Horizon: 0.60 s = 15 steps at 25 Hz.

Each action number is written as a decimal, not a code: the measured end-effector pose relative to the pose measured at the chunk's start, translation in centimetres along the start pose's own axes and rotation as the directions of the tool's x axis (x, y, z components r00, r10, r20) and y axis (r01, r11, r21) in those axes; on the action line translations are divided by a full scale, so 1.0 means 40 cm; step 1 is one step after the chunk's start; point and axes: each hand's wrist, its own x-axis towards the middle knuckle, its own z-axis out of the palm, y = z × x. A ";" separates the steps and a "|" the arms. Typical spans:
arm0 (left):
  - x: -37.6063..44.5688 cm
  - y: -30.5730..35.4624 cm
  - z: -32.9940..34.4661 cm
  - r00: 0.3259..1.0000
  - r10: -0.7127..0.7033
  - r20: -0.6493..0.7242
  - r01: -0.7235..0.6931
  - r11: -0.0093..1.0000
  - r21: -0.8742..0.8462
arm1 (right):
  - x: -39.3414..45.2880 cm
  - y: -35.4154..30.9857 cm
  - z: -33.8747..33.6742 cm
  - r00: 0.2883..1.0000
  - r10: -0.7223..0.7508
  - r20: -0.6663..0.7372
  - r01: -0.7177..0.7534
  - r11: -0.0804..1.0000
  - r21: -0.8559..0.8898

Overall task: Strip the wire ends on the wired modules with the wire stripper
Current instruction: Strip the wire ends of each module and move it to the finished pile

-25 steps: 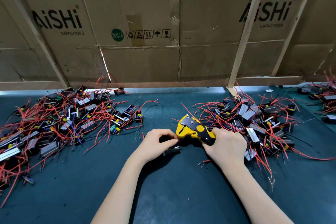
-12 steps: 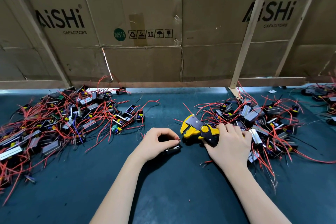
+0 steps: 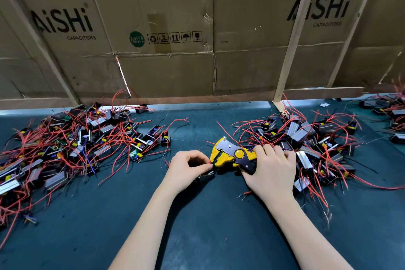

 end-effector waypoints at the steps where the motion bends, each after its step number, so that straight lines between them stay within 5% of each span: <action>1: 0.000 0.000 0.001 1.000 -0.002 -0.009 0.002 1.000 -0.001 | 0.000 -0.001 -0.001 1.000 0.000 0.007 0.000 1.000 -0.003; 15: -0.005 0.007 0.004 0.999 -0.005 -0.047 0.005 1.000 -0.011 | 0.009 -0.005 -0.018 0.994 0.004 0.109 -0.007 1.000 0.027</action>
